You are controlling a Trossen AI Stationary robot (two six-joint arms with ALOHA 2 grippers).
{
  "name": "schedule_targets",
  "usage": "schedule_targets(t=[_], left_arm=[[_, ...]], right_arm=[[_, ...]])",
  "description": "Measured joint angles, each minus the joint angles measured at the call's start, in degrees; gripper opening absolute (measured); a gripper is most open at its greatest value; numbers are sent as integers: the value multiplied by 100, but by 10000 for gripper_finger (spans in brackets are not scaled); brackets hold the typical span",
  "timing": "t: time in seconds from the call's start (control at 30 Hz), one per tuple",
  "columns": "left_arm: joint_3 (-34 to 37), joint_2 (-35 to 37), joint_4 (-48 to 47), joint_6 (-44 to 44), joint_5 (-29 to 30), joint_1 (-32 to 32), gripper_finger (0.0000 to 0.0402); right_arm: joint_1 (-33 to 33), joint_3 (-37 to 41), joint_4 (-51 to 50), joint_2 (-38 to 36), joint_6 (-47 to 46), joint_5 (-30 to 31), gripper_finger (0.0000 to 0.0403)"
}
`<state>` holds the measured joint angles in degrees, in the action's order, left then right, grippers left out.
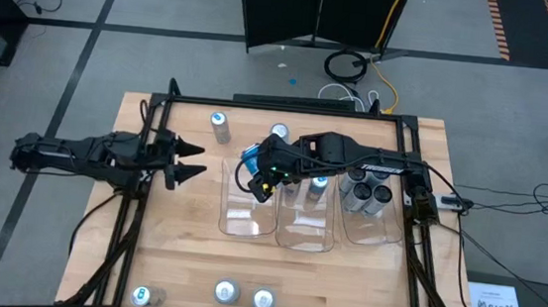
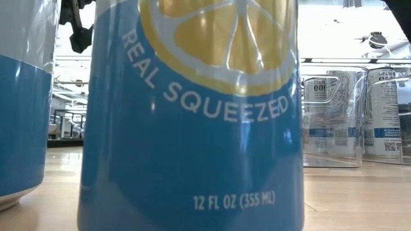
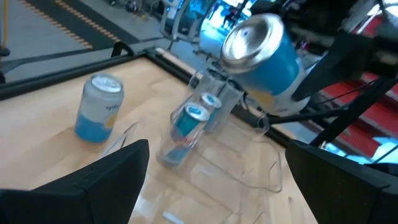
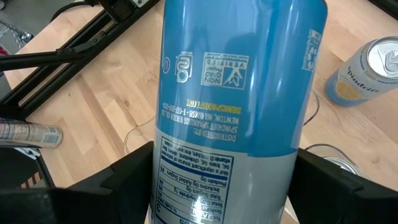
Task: Sort soda cans
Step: Adjust the blue-white soda can in the left transparent bin
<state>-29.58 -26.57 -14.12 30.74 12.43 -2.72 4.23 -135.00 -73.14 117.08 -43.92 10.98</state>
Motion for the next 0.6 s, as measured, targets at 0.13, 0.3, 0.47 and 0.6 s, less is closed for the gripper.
schedule_targets(t=[0.13, 0.3, 0.47, 0.6], left_arm=[[0, -256, -4, 37, -93, 0, 384], [0, -503, 204, 37, -152, 0, 384], [0, -611, 593, -502, -325, 2, 384], [0, -657, 625, -748, -409, 0, 384]], right_arm=[[0, 0, 0, 0, 0, -2, 286], [0, 0, 0, 0, 0, -8, 286], [0, 0, 0, 0, 2, -49, 286], [0, 0, 0, 0, 0, -57, 286]])
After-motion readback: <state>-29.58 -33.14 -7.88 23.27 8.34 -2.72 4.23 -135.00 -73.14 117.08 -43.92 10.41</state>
